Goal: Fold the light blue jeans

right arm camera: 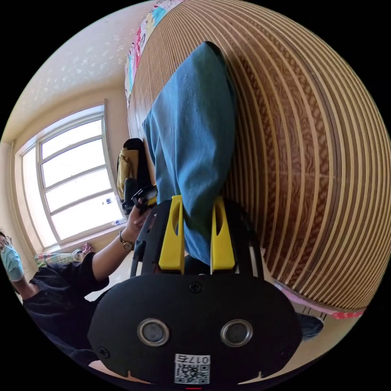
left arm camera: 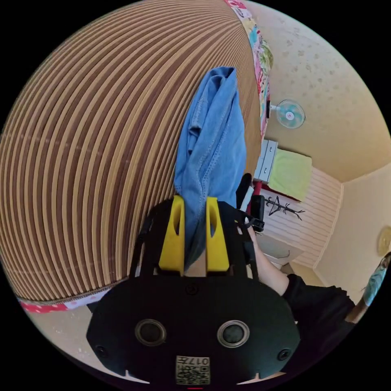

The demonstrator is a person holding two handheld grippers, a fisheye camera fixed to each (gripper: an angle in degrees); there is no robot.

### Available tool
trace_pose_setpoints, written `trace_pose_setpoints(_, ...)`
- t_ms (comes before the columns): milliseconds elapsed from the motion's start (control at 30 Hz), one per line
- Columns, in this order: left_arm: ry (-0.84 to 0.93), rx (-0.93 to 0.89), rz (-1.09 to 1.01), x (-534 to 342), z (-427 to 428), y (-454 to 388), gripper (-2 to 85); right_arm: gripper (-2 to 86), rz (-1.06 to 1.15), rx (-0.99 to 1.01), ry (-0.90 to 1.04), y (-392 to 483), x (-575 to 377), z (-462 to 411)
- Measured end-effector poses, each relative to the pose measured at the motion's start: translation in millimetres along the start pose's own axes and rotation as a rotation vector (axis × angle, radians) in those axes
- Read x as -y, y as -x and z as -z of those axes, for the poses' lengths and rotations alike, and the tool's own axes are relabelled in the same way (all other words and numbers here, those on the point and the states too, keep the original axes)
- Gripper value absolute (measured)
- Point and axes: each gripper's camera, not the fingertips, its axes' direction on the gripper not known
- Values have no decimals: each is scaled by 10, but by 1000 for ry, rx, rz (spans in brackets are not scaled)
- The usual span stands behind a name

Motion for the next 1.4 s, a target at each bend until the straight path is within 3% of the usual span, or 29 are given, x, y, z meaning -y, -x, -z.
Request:
trace_pose_setpoints(133,44,-278,-1,-464,299,12,63,62,53,201,-20,504,-313,14)
trace_pose_setpoints(233,-5,-290,-40,-801,843,-249,61,53,119,243,-33,1050,-401,54)
trace_pose_setpoints(600,-223,-56,-380,-1688,3696,-1835,63,56,605,296,24,4555,31,-679)
trace_pose_setpoints(700,-331,152,-339,-1933,4411,-2064,70,61,597,152,26,5089,263,-1212)
trace_pose_setpoints(800,-541,404,-106,-2172,4896,-1879,73,59,528,-13,136,5277,489,-1649)
trace_pose_setpoints(867,-691,458,22,-2460,4944,-1669,72,39,577,14,183,5271,515,-1673)
trace_pose_setpoints(967,-851,440,57,-2802,4555,-1457,67,17,538,-37,231,4974,623,-1471)
trace_pose_setpoints(1033,-866,421,70,-2874,4154,-1335,58,12,471,-89,264,4641,719,-1270)
trace_pose_setpoints(1133,-810,389,101,-2779,3455,-1236,45,8,171,-226,370,3669,853,-796)
trace_pose_setpoints(1233,-658,360,-3,-2440,2893,-1454,30,7,30,-335,503,3027,806,-516)
trace_pose_setpoints(1300,-587,434,-89,-2249,2660,-1736,20,8,-134,-561,724,2285,619,-378)
trace_pose_setpoints(1400,-512,700,-206,-2016,2345,-2302,7,12,-483,-934,1091,1096,-2,-252)
